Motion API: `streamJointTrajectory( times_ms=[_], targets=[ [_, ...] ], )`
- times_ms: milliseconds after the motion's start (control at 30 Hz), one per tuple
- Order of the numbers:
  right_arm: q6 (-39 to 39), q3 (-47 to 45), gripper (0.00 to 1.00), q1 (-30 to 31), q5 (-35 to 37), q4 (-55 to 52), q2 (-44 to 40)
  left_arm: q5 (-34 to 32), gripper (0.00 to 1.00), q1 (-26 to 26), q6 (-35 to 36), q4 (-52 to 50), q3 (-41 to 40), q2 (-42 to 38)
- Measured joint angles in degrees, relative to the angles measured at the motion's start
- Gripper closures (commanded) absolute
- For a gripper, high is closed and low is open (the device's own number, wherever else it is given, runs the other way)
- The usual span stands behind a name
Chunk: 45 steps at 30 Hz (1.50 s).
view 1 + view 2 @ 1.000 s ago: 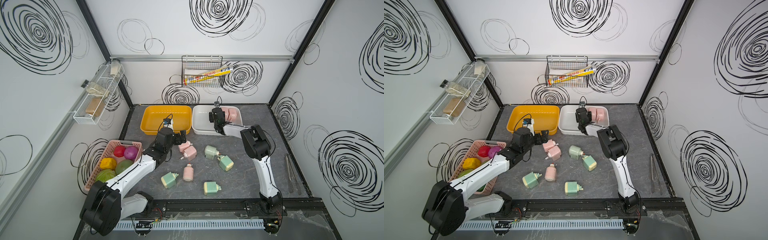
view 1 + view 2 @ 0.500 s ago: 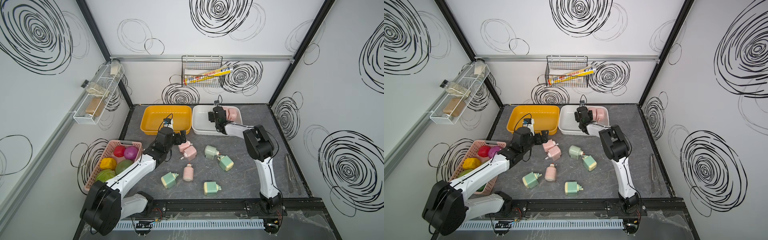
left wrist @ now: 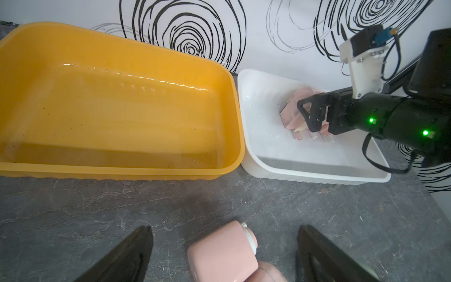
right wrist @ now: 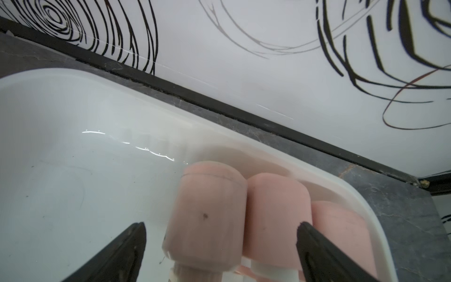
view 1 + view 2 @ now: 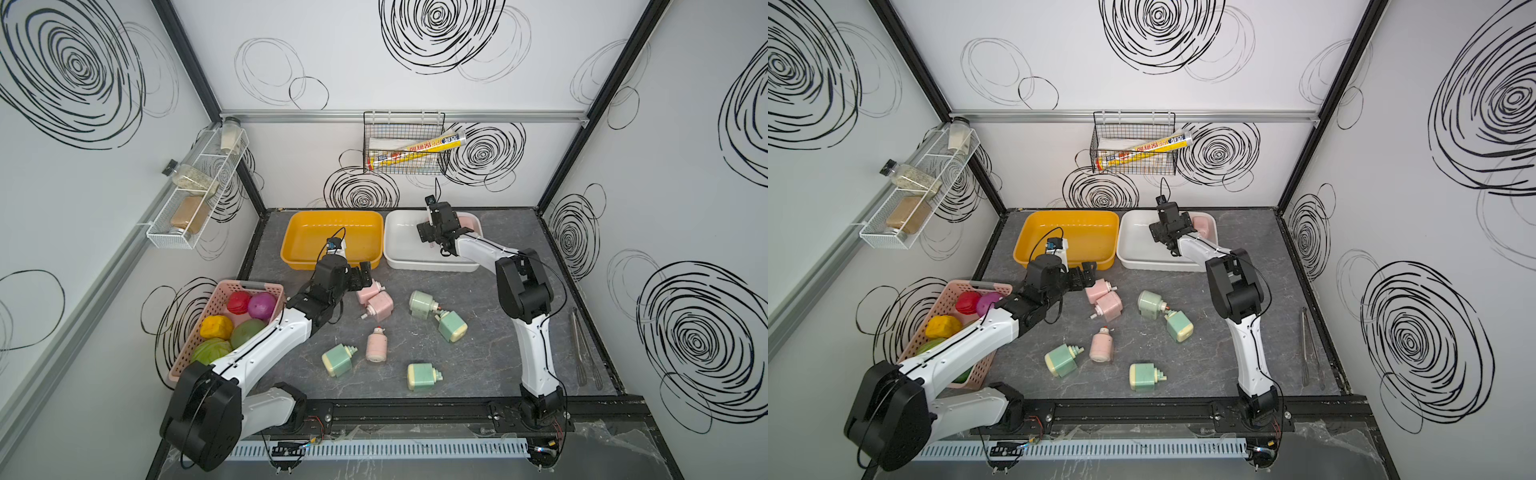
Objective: Place the pencil sharpeners by color into the storage box
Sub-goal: Place the pencil sharpener in the storage box.
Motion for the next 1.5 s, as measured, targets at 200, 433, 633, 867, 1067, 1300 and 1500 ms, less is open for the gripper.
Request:
streamJointTrajectory(
  times_ms=[200, 433, 633, 867, 1067, 1300, 1500],
  targets=[
    [-2.9, 6.8, 0.0, 0.0, 3.1, -5.2, 3.3, -1.0, 0.01, 0.0, -0.9, -0.5, 0.0, -1.1],
    [-5.1, 13.8, 0.0, 0.0, 6.8, -10.0, 8.6, -1.8, 0.01, 0.0, -1.6, -1.3, -0.1, -1.6],
    [-5.7, 15.2, 0.0, 0.5, 8.9, -11.7, 9.7, -2.2, 0.01, 0.0, -1.8, -1.6, -0.1, -1.6],
    [-5.3, 19.6, 0.0, 0.9, 9.6, -14.7, 11.2, -2.2, 0.01, -0.1, -2.3, -1.6, -0.1, -1.6],
    [-2.4, 19.5, 0.0, 1.0, 5.8, -15.5, 10.9, -5.1, 0.01, -3.4, -2.6, -3.2, -0.1, -2.9],
    [2.7, 1.0, 0.0, 1.6, -1.0, -8.8, -1.2, -11.0, 0.01, -11.1, -2.9, -5.1, -0.1, -4.9],
    [9.3, -19.9, 0.0, 2.0, -6.6, 4.9, -19.8, -15.6, 0.01, -17.0, -3.9, -7.7, -0.2, -6.9]
  ],
)
